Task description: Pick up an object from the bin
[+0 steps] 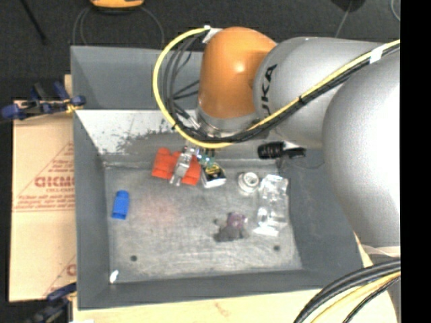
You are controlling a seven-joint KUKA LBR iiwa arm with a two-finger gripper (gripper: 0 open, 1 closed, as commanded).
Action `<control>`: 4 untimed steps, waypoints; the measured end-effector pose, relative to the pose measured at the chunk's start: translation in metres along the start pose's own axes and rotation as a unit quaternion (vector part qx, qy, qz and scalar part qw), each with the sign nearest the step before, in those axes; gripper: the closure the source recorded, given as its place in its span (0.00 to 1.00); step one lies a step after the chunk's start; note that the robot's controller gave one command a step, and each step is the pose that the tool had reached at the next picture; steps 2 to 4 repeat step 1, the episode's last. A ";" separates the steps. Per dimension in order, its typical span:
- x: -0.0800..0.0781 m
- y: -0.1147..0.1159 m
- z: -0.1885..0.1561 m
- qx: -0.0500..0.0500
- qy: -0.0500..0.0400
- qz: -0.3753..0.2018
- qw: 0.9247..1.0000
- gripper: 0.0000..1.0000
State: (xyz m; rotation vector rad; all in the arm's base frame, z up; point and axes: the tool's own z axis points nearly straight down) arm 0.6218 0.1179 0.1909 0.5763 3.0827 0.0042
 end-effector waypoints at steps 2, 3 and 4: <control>-0.001 0.000 -0.002 0.000 0.000 0.000 1.000 1.00; -0.001 0.000 -0.002 0.000 0.000 0.000 1.000 1.00; -0.001 0.000 -0.002 0.000 0.000 0.000 1.000 1.00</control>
Offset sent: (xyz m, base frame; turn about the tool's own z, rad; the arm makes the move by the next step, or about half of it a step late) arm 0.0000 0.0000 0.0016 0.0000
